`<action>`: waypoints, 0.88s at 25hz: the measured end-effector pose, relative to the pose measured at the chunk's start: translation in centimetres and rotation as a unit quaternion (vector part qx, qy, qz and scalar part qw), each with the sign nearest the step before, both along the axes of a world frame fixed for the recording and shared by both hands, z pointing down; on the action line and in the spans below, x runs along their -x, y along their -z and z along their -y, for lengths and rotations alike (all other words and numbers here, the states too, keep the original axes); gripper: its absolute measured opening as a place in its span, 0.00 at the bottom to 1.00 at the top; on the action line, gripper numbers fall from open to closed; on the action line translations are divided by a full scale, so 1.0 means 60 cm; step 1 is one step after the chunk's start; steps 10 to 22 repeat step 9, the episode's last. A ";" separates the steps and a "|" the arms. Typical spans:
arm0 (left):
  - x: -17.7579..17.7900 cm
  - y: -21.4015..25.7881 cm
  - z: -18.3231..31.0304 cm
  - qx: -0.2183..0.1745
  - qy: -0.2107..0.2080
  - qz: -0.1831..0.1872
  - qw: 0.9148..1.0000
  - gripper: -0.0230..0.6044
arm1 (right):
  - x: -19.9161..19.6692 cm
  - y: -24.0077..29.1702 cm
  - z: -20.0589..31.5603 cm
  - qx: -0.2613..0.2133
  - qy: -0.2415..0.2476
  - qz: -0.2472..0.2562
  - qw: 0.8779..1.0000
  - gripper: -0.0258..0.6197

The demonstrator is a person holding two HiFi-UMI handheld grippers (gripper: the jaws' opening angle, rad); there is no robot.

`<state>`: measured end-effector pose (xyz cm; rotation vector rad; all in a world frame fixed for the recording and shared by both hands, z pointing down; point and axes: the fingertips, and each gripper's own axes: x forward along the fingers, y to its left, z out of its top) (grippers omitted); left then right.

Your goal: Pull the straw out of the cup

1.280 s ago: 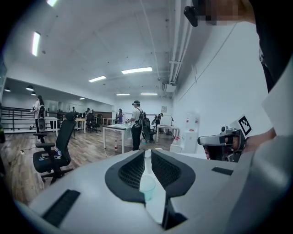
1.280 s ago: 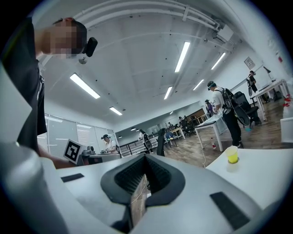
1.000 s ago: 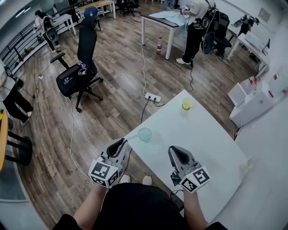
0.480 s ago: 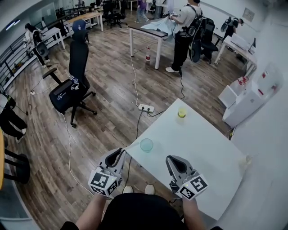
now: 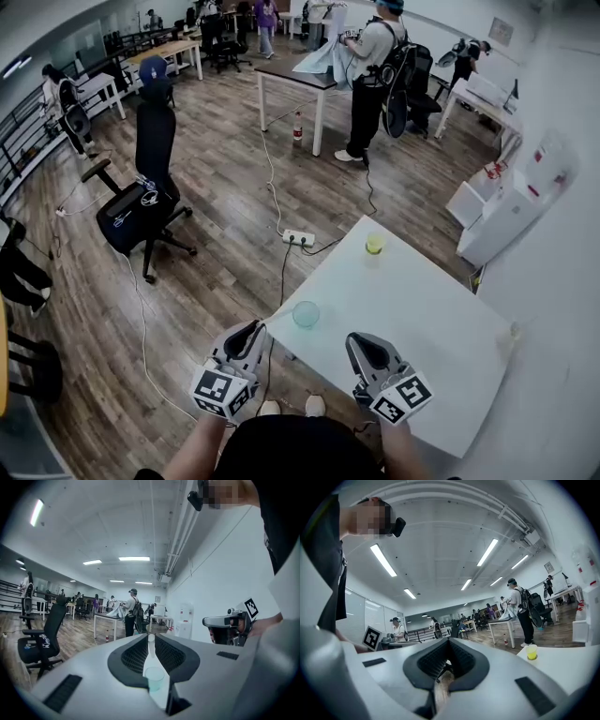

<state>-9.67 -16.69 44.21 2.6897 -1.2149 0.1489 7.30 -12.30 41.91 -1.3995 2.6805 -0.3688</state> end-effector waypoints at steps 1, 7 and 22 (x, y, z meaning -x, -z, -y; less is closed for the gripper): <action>-0.001 0.000 0.000 0.000 -0.003 0.000 1.000 0.12 | 0.001 -0.001 -0.001 0.001 -0.001 0.000 1.000 0.07; -0.006 -0.008 0.001 0.000 -0.013 0.003 1.000 0.12 | 0.001 -0.007 -0.005 0.001 -0.006 -0.004 1.000 0.07; -0.007 -0.014 0.001 0.002 -0.014 0.004 1.000 0.12 | 0.000 -0.008 -0.006 0.001 -0.006 -0.007 1.000 0.07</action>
